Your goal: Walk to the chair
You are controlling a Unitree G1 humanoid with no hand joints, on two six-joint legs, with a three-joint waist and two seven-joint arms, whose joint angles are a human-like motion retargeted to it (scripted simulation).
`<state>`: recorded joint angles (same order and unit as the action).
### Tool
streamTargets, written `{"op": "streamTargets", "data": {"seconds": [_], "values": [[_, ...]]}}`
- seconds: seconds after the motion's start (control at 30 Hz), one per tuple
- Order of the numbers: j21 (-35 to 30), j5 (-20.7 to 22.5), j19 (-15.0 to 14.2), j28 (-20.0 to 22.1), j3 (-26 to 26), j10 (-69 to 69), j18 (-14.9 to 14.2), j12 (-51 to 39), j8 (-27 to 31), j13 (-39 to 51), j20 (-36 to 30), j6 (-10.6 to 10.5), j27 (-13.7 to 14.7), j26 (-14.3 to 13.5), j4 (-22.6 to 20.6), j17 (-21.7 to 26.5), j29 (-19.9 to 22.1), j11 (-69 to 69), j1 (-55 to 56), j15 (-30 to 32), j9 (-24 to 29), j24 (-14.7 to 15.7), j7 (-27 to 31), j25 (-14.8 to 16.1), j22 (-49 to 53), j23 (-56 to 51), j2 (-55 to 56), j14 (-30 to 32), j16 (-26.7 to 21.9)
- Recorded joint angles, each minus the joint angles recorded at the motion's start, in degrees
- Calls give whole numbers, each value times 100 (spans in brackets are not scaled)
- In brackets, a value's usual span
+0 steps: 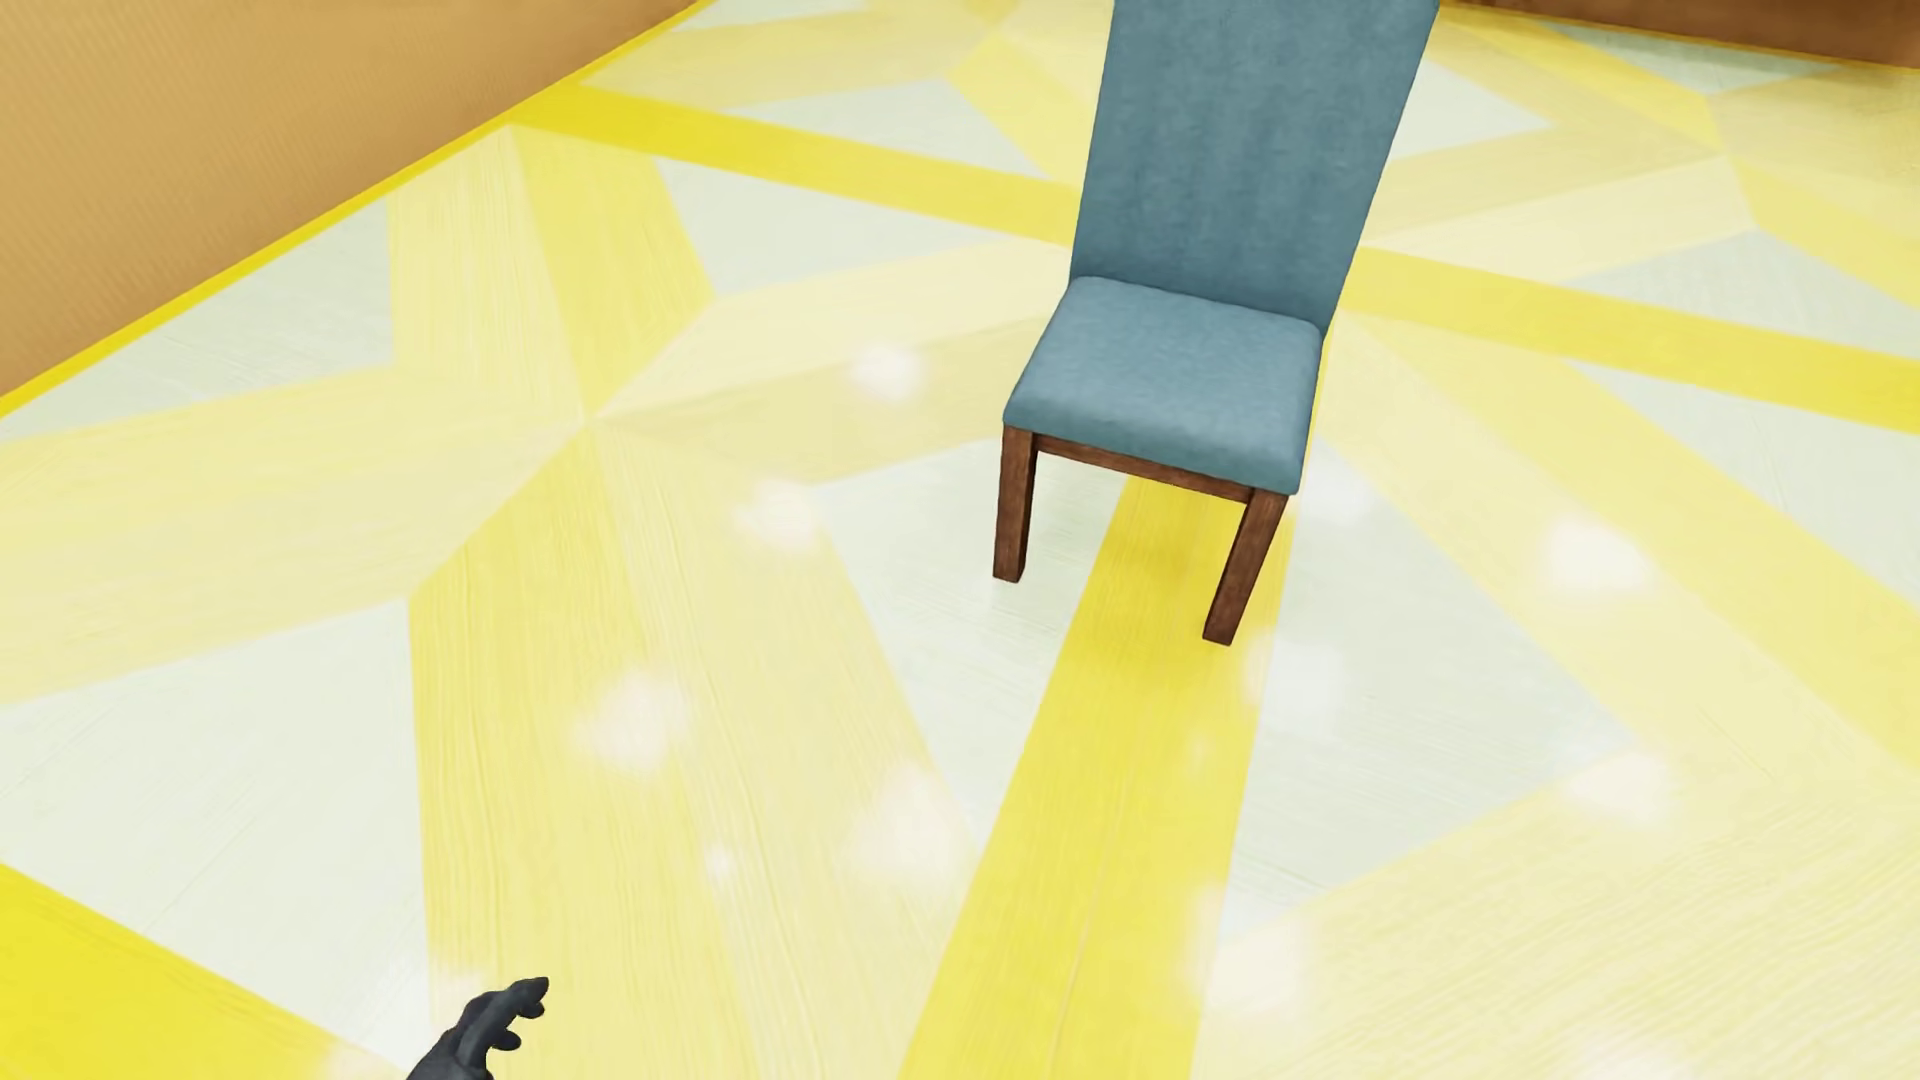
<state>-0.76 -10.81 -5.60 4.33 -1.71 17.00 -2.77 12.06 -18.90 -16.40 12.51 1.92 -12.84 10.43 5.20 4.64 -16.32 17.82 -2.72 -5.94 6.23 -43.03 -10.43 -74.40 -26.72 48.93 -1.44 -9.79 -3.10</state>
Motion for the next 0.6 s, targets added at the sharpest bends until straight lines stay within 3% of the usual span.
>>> {"op": "streamTargets", "data": {"seconds": [0.07,0.13,0.23,0.3,0.37,0.43,0.53,0.6], "values": [[554,162,-3,-240,-33,-202,-29,129,63,102,-91,-40,-58,104,97,-226,610,-291,-181,68,-54,-126,-114,307,-538,-420,-164,-12,107],[851,260,-9,-799,-56,-204,-50,169,164,284,-404,-80,-55,298,177,-421,1110,-392,-247,92,-65,-568,-229,568,-1258,-807,-210,-73,85],[739,328,-14,-1513,-55,-115,-51,289,396,616,-722,-125,230,408,268,-452,1270,-239,-259,48,-24,-1297,-452,712,-1896,-1306,-60,-167,79],[546,367,-13,-1479,-33,-149,-50,414,533,694,-575,-139,476,341,302,-376,1214,-166,-246,43,16,-1374,-589,790,-1914,-1688,81,-190,178],[446,378,-17,-1245,-7,-186,-39,482,605,668,-362,-140,566,247,307,-313,1178,-115,-181,43,59,-1249,-659,877,-1802,-1944,222,-195,274],[421,354,-23,-1067,11,-173,-20,422,629,594,-290,-132,493,201,289,-284,1183,-51,-58,44,104,-1184,-669,915,-1693,-1977,373,-195,290],[370,327,1,-877,23,-113,-3,155,684,523,-356,-113,239,196,276,-244,1325,54,145,59,172,-1156,-709,727,-1591,-1581,625,-192,240],[412,357,54,-758,19,-4,-23,-94,770,457,-476,-101,17,219,325,-263,1840,155,296,34,219,-1183,-788,572,-1615,-1228,822,-215,186]]}}
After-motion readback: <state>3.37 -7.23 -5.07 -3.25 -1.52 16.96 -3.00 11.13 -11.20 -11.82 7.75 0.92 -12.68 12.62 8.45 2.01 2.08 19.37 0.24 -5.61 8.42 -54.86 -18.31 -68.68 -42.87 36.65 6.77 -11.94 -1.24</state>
